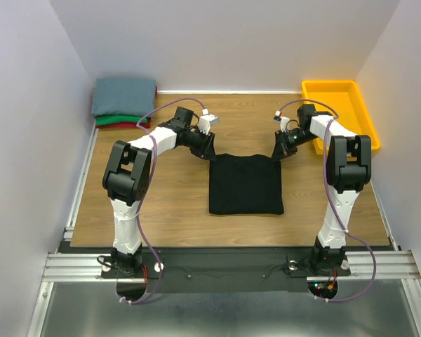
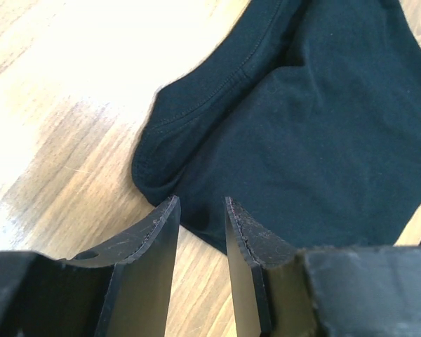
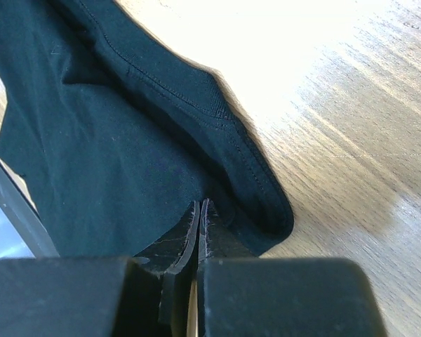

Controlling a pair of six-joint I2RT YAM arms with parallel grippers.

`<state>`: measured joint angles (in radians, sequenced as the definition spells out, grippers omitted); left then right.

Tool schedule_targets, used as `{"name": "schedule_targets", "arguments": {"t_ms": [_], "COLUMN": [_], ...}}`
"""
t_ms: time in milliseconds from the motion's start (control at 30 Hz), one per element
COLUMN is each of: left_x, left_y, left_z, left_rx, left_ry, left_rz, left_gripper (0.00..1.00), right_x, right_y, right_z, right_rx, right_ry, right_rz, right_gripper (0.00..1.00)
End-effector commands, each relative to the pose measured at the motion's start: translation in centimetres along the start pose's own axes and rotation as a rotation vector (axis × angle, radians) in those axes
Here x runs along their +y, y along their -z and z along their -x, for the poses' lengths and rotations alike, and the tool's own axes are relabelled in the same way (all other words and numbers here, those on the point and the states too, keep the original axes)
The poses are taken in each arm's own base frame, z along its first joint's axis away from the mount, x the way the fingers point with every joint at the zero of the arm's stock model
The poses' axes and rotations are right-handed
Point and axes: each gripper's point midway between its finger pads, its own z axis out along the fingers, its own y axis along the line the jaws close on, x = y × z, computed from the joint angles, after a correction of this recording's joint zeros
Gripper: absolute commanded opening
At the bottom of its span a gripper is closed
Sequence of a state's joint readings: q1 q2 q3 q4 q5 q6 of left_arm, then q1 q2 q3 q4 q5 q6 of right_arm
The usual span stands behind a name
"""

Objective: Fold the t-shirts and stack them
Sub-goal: Fold the tshirt

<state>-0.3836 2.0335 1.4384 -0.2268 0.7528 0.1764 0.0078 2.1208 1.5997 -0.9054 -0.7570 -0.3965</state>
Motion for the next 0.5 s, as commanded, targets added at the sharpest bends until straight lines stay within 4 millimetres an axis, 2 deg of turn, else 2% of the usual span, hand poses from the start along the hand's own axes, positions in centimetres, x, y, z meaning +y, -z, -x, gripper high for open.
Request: {"name": "schedule_targets", "arguments": {"t_ms": [0,67,167,233,367,467], "left_x": [-0.6,-0.6,-0.3,0.0,0.4,0.5], "left_y": [0.2,0.1,0.3,0.5,0.5,0.1], "left_z": [0.6,0.4,0.5,0.6,0.3,-0.6], "left_rx": [-0.017,-0.012,-0.023,-0.029,-0.025,-0.002], "left_ry": [0.027,0.043,0.046,0.048,0.056,0.079], "left_rz": [-0.043,-0.04,-0.012,0.01,0.037,0.025], "left_gripper": [0.43,0.43,0.51,0.52,0.51,0.44], "right_x": [1.7,1.8,1.9,1.9,1.9,1.8], "right_y": [1.5,1.5,1.5,1.4,1.4,1.3], "right_z": [1.3,1.2,1.1,1.0,1.0,0.9], "right_rx": [-0.053,-0.049,-0.05,-0.048,-0.047,-0.045], "right_ry": [0.052,0.048,0.051,0.051,0.05,0.048], "right_rz": [0.013,0.017,0.019,0.024,0.023,0.025], "right_gripper": [0.01,0.01,0.01,0.01,0.01,0.01]}}
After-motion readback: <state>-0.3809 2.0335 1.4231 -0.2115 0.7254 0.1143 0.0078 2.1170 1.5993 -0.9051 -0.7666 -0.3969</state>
